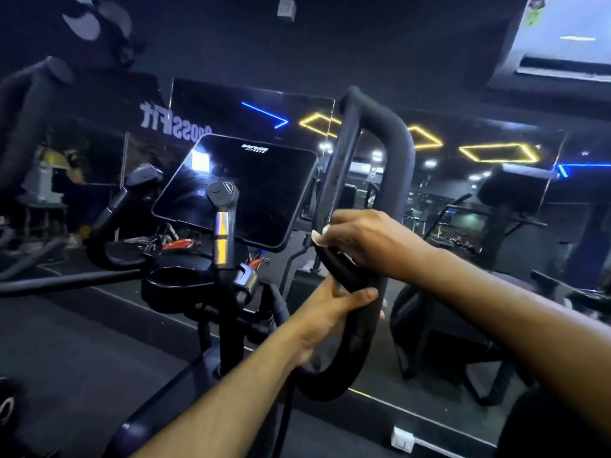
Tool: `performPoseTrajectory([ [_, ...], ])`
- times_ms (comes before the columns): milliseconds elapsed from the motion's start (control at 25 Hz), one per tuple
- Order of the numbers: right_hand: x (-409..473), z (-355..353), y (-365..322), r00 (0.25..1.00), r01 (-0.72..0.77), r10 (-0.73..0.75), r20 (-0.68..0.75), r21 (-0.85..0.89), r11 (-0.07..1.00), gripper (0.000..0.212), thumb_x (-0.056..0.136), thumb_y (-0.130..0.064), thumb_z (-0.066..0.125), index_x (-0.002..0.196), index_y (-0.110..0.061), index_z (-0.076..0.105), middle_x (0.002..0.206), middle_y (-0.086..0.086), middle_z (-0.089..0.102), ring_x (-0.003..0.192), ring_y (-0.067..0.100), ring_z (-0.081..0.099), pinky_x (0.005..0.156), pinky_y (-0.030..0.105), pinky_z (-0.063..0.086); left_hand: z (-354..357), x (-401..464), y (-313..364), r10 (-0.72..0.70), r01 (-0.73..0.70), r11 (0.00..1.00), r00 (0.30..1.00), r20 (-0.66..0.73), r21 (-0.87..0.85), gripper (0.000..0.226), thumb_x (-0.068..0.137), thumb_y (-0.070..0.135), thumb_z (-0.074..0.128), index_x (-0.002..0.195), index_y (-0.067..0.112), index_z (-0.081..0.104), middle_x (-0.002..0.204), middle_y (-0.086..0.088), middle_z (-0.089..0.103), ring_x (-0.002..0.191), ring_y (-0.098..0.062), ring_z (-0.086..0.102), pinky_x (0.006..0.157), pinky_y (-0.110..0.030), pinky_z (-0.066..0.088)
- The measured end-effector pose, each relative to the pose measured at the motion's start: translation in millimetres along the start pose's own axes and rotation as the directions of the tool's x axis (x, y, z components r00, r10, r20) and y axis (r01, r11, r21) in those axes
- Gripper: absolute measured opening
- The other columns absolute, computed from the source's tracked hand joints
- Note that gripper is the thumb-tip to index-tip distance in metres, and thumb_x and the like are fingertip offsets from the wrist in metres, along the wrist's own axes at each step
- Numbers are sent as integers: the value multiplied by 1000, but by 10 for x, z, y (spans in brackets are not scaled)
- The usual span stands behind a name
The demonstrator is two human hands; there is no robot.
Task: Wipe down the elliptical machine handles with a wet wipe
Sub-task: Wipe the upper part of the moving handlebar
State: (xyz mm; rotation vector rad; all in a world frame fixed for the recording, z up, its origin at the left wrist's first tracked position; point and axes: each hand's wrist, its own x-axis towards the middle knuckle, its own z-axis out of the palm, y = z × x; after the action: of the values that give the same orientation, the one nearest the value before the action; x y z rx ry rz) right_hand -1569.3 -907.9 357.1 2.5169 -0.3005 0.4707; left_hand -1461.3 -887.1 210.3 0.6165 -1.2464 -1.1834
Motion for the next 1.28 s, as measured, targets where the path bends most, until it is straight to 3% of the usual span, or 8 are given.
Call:
performPoseTrajectory([
  [160, -174, -120, 18, 977, 126, -119, 176, -35, 991, 19, 97, -16, 60, 113, -15, 69, 101, -2, 59, 85, 15, 62, 74, 35, 55, 35, 60, -58, 4, -3, 999, 1000, -28, 36, 70, 77, 38, 90, 135, 21, 54, 112, -21, 76, 98, -35, 75, 95, -57, 58],
  [320, 199, -52, 67, 999, 34, -34, -3, -58, 998, 11, 96, -14, 60, 96, -14, 71, 92, -1, 60, 81, 21, 62, 68, 36, 52, 259, 91, -40, -5, -5, 993, 997, -80, -119, 47, 85, 40, 83, 122, 19, 62, 92, -16, 74, 72, -27, 70, 60, -37, 59],
  [440, 59, 24, -35, 997, 64, -62, 37, -31, 997, 9, 94, -12, 61, 96, -15, 69, 96, -1, 59, 82, 21, 62, 69, 39, 53, 351, 90, -148, 46, -57, 996, 987, -151, -69, 40, 93, 36, 75, 121, 15, 54, 79, -11, 67, 56, -22, 59, 47, -28, 48],
  [520, 14, -5, -3, 992, 98, -97, 79, -6, 995, 10, 95, -12, 61, 99, -15, 70, 98, -1, 60, 83, 17, 61, 72, 37, 54, 318, 116, -165, 64, -75, 995, 985, -158, -62, 42, 95, 35, 75, 124, 16, 50, 78, -10, 66, 55, -22, 58, 47, -28, 47],
  [720, 174, 17, 147, 989, -70, 81, -123, 95, 993, 10, 95, -11, 63, 100, -14, 71, 98, 1, 63, 88, 22, 63, 79, 47, 55, 336, 65, -152, 31, -43, 995, 991, -129, -95, 46, 91, 36, 79, 123, 24, 48, 79, -11, 63, 56, -21, 56, 46, -29, 46],
  [880, 53, 39, 26, 997, -59, 61, -36, 77, 995, 12, 97, -9, 57, 101, -16, 66, 98, 0, 61, 88, 23, 62, 76, 45, 54, 327, 59, -131, 47, -56, 995, 993, -108, -82, 45, 92, 37, 79, 123, 26, 48, 80, -12, 62, 57, -21, 56, 48, -30, 45],
  [1040, 327, -38, 192, 949, -238, 255, -186, 108, 965, 6, 92, -11, 66, 96, -14, 70, 97, 2, 67, 93, 26, 63, 80, 50, 55, 345, 18, -97, 25, -35, 996, 993, -116, -81, 50, 90, 40, 80, 126, 27, 46, 80, -9, 63, 59, -20, 57, 49, -30, 46],
  [1280, 132, 81, 50, 975, -157, 169, -147, 92, 983, 11, 96, -7, 60, 97, -15, 69, 94, -1, 62, 82, 20, 64, 70, 43, 57, 364, 7, -84, 53, -64, 995, 990, -132, -78, 45, 95, 35, 76, 128, 32, 47, 76, -11, 62, 58, -21, 55, 48, -30, 44],
])
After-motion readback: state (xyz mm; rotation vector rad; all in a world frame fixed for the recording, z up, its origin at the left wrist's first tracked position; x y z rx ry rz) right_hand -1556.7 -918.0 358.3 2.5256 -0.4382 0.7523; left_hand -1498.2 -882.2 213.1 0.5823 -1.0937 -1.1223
